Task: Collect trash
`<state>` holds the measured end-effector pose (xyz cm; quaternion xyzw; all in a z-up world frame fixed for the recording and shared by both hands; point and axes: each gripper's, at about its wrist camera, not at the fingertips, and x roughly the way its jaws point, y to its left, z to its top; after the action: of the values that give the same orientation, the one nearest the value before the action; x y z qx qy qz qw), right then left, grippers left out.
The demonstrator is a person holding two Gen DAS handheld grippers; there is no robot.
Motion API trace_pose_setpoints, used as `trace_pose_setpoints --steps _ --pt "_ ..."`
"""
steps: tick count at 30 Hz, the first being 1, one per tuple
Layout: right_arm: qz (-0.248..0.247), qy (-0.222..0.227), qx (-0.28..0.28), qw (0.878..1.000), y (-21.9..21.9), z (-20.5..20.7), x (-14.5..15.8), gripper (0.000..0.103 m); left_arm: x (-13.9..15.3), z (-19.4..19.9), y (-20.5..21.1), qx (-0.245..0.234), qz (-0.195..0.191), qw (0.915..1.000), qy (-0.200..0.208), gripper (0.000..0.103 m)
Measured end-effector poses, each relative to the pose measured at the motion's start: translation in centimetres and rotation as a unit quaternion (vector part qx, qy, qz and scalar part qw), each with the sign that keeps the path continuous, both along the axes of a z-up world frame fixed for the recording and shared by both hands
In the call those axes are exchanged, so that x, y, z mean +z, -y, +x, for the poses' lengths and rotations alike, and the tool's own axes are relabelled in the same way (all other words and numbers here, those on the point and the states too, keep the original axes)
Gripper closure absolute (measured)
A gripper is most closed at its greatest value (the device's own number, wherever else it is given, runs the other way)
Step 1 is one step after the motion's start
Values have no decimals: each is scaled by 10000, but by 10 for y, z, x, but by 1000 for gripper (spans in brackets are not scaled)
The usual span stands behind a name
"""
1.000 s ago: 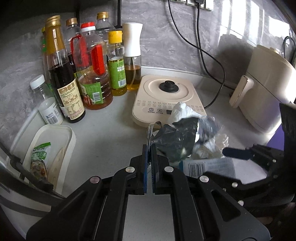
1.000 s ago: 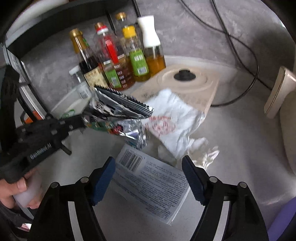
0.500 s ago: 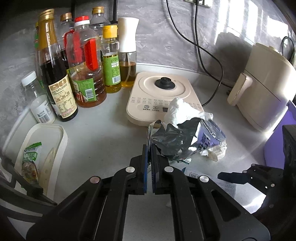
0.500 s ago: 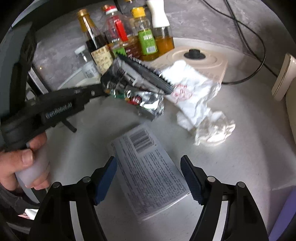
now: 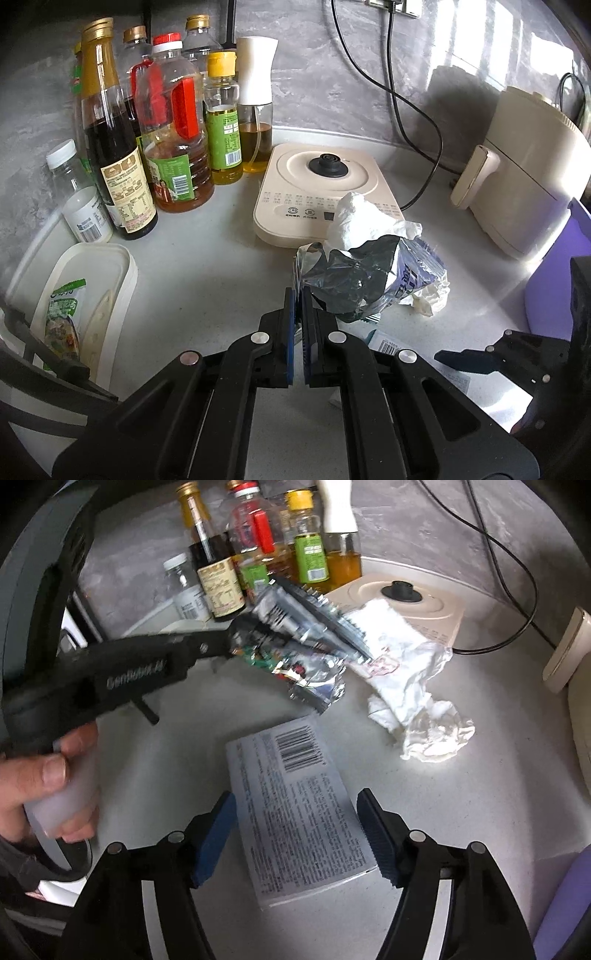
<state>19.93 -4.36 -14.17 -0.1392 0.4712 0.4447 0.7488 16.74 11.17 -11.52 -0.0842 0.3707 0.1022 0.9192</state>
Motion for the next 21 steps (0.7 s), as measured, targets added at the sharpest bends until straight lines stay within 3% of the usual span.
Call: trace_pose_setpoints --steps 7,8,11,13,17,19,21 --pt "-68 120 -45 9999 6 -5 3 40 5 -6 4 7 7 10000 54 99" --pt "-68 153 -57 9998 9 -6 4 53 5 -7 5 -3 6 10000 62 99" --pt "-35 136 -296 9995 21 -1 11 72 9 -9 9 -55 29 9999 99 99" --pt "-159 154 -374 9991 26 0 12 69 10 -11 11 -66 40 9999 107 99" --pt "-115 67 -325 9994 29 -6 12 44 10 -18 10 -33 48 9999 118 99" --pt "-118 122 -231 9996 26 -13 11 38 8 -21 10 -19 36 10000 90 99" --pt "-215 134 -192 9995 22 -19 5 39 6 -24 11 -15 28 10000 64 99"
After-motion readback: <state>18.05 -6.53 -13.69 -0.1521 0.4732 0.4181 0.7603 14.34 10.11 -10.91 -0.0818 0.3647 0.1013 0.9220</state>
